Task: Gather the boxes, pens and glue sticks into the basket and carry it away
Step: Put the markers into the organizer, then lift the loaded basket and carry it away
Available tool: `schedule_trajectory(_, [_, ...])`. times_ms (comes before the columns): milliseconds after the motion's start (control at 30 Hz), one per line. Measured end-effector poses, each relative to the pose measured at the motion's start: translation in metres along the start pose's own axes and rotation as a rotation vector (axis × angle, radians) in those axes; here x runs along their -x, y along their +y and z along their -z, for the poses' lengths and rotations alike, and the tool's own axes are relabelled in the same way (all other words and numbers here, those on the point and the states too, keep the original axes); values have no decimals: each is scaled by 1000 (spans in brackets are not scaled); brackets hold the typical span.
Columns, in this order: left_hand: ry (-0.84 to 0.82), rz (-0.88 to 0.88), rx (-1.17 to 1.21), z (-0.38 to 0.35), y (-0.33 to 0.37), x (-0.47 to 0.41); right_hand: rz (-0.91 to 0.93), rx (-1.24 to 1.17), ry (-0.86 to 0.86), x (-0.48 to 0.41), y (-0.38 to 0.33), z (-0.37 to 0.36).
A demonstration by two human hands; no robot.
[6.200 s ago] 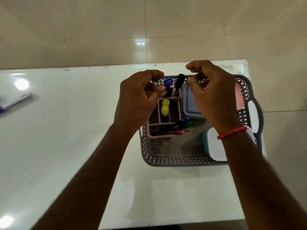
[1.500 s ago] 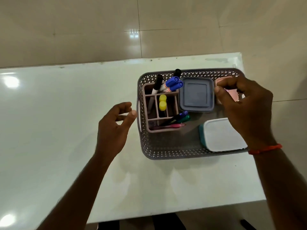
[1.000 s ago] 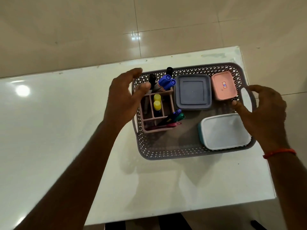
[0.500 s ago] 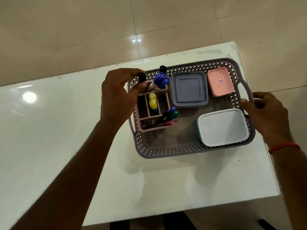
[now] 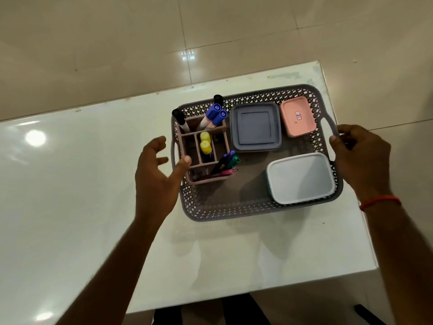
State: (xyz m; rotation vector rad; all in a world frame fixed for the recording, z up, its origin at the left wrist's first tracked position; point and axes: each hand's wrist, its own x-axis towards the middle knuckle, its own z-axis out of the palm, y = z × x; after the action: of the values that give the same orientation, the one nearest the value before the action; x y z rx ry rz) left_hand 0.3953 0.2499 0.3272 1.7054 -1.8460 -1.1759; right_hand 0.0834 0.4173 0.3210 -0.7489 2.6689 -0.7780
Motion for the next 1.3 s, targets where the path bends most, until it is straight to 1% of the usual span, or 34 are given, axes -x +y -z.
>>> schedule_trajectory(33, [-40,61,26,-1,-3,3,-4,11,-17,0,-1,0])
schedule_trajectory(100, [-105,213,163,-4,-6,5,-23,49,-75,-1,-1,-1])
schedule_trajectory(167, [-108,264,221,-4,-10,2,-55,83,-134,-2,-3,-2])
schedule_trajectory(267, [-86,225,194,-3,-13,-10,-63,95,-148,1,-11,-3])
schedule_trajectory(400, [-115,165,48,2,-19,-21,23,97,-109,16,-25,1])
schedule_trajectory(600, [-87,91,-89,37,-34,-5,62,171,-133,50,-52,4])
schedule_trajectory(733, [-29,73,-93,61,-46,6,49,177,-146,73,-71,1])
schedule_trajectory(967, [-65,28,-112,93,-58,16,20,150,-182,106,-80,-3])
schedule_trajectory(1133, [-62,-25,-103,105,-66,22,23,120,-166,123,-82,1])
schedule_trajectory(1300, [32,-19,-18,117,-62,28,54,114,-171,132,-87,1])
